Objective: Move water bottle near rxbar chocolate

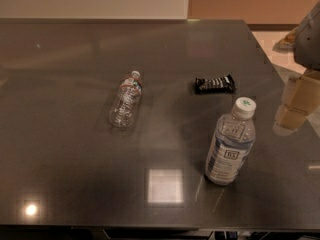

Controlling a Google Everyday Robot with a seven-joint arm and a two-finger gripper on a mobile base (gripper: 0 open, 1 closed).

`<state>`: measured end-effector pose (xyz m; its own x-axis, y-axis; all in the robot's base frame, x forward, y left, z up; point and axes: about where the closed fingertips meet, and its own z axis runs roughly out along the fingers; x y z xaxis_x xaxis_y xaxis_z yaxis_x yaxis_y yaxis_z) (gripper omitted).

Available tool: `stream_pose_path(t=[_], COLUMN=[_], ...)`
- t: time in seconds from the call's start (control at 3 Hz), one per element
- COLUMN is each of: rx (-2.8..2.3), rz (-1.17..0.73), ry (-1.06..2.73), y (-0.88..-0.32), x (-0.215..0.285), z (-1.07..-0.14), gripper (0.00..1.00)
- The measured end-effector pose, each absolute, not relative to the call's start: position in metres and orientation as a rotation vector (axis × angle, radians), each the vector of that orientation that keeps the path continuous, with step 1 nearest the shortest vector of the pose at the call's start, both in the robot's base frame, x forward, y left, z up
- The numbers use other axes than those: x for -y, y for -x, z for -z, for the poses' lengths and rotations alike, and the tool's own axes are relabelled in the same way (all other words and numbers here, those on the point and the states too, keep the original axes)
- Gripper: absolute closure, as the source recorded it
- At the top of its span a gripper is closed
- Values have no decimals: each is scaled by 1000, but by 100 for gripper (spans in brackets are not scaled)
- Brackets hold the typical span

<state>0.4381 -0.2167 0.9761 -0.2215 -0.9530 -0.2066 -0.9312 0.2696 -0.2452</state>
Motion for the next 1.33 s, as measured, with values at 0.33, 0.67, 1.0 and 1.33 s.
stream_pose_path(t=[0.33,0.67,1.0,1.33], rx=[-2232,-2192,-2100,-1972], rz=[98,98,100,96], ry=[1725,1780,1881,2012], y=[-438,-449,-475,-506], x=[217,211,195,168], z=[-976,-977,-974,-963], gripper=[0,0,0,0])
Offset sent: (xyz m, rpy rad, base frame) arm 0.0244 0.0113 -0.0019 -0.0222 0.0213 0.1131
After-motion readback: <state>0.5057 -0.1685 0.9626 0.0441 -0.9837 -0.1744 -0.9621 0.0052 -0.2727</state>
